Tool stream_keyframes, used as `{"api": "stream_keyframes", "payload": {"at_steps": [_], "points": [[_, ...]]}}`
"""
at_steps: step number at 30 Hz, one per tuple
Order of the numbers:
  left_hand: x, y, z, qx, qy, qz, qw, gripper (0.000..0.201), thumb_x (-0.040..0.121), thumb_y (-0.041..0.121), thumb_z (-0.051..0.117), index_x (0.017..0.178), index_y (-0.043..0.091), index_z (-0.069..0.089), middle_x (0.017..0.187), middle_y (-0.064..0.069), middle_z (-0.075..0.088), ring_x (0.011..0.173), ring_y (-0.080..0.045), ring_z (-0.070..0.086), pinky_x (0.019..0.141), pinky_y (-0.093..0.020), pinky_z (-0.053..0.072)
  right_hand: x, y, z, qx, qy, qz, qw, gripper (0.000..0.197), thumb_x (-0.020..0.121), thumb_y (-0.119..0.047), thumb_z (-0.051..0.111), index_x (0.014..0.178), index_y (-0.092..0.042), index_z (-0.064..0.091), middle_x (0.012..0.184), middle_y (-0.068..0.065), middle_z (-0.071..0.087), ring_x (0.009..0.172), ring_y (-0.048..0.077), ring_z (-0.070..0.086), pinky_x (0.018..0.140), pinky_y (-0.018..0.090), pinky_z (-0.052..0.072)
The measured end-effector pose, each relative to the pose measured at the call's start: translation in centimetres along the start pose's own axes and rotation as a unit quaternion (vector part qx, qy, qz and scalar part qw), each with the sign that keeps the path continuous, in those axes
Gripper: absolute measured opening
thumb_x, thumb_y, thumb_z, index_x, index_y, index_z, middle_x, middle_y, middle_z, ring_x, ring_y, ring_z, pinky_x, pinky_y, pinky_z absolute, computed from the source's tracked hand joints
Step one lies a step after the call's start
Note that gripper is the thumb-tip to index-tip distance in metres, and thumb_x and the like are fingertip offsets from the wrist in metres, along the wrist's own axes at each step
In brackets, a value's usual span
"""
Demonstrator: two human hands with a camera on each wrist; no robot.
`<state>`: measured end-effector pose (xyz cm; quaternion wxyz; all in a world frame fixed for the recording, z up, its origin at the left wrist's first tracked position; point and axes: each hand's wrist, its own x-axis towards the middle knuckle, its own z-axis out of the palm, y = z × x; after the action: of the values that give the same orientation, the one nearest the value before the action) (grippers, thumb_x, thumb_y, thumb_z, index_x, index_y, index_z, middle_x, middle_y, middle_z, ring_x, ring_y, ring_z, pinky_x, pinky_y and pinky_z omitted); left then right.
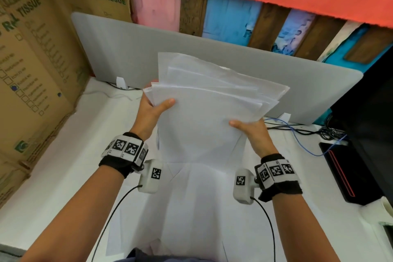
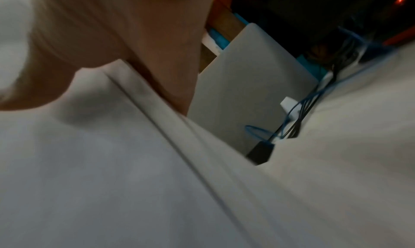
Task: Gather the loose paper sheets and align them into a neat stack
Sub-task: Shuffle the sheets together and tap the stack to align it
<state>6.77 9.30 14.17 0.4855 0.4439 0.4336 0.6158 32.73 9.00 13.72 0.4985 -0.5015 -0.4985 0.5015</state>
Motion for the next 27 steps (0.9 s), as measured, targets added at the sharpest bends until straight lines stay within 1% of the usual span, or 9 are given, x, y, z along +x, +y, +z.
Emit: {"api": "stream_keyframes", "payload": {"at_steps": [3,5,8,11,14,17,19,23,27], "points": [[-0.9,-2.8,0.3,0.039,-0.009,-0.075,0.996,0.047,0.072,0.004,0.073,0.114,0.013,0.055,0.104,0.002,0.065,0.094,-0.011,0.065,0.086,-0.027,0.053,-0.3,1.8,0.8,-0.020,0.049,0.048,0.997,0.052,0.066,0.000,0.079,0.111,-0.012,0.056,0.109,0.007,0.064,0.099,0.017,0.064,0.094,0.034,0.050],[-1.2,-3.1,0.8,0.029,0.013,-0.083,0.996,0.039,0.075,0.000,0.070,0.108,0.016,0.057,0.101,0.003,0.066,0.086,-0.002,0.067,0.083,-0.025,0.053,-0.5,1.3,1.1,-0.003,0.078,0.042,0.996,0.036,0.070,0.002,0.075,0.098,-0.014,0.060,0.098,0.005,0.066,0.086,0.011,0.067,0.082,0.027,0.053],[-0.3,-1.5,0.6,-0.010,0.022,-0.039,0.999,0.045,0.072,0.006,0.073,0.113,0.010,0.056,0.102,0.001,0.067,0.091,-0.009,0.068,0.076,-0.021,0.053,-0.3,-0.5,0.4,0.006,0.065,0.006,0.998,0.027,0.075,0.003,0.070,0.088,-0.019,0.062,0.088,-0.004,0.066,0.069,-0.003,0.066,0.067,0.014,0.052],[0.1,-0.6,0.8,-0.027,-0.009,-0.016,0.999,0.066,0.060,0.024,0.077,0.118,0.005,0.052,0.111,-0.008,0.066,0.103,-0.021,0.064,0.082,-0.028,0.052,-0.6,-1.0,-0.5,-0.004,0.045,-0.017,0.999,0.037,0.075,0.001,0.070,0.105,-0.016,0.058,0.095,-0.007,0.066,0.078,-0.005,0.066,0.072,0.012,0.050],[0.2,-0.4,1.6,-0.017,-0.016,-0.013,1.000,0.092,0.052,0.027,0.079,0.128,0.000,0.034,0.127,-0.022,0.051,0.113,-0.028,0.057,0.087,-0.029,0.052,-0.7,-0.8,-0.7,0.002,0.028,-0.023,0.999,0.042,0.073,0.002,0.071,0.104,-0.023,0.057,0.101,-0.008,0.064,0.085,-0.005,0.065,0.076,0.012,0.050],[0.8,-0.4,1.9,-0.018,-0.004,-0.002,1.000,0.088,0.056,0.020,0.079,0.128,0.011,0.029,0.121,-0.009,0.050,0.102,-0.014,0.059,0.081,-0.022,0.051,-0.6,-0.6,-1.1,0.005,0.032,-0.023,0.999,0.043,0.071,0.002,0.073,0.099,-0.027,0.056,0.100,-0.006,0.064,0.083,-0.006,0.065,0.074,0.011,0.050],[1.1,-0.6,1.9,-0.017,-0.002,-0.019,1.000,0.083,0.061,0.015,0.076,0.128,0.017,0.028,0.121,-0.005,0.050,0.101,-0.011,0.059,0.083,-0.022,0.052,-0.5,0.2,-1.4,0.001,0.049,-0.016,0.999,0.045,0.069,0.002,0.075,0.102,-0.024,0.057,0.102,-0.002,0.065,0.084,-0.004,0.065,0.075,0.011,0.050],[1.1,-1.6,2.1,0.007,-0.030,-0.055,0.998,0.098,0.055,0.025,0.083,0.135,0.004,0.031,0.132,-0.018,0.050,0.118,-0.027,0.055,0.094,-0.033,0.051,-0.3,1.5,-1.2,0.003,0.067,0.016,0.998,0.045,0.070,0.005,0.074,0.108,-0.012,0.060,0.103,0.005,0.067,0.087,0.007,0.067,0.080,0.019,0.053],[0.3,-2.7,2.8,0.021,-0.025,-0.072,0.997,0.074,0.067,0.013,0.074,0.132,0.001,0.041,0.118,-0.009,0.061,0.105,-0.016,0.062,0.080,-0.022,0.053,-0.4,0.4,-0.5,0.031,0.107,0.014,0.994,0.032,0.074,0.007,0.069,0.086,-0.020,0.056,0.085,-0.004,0.064,0.062,-0.006,0.064,0.062,0.011,0.050]]}}
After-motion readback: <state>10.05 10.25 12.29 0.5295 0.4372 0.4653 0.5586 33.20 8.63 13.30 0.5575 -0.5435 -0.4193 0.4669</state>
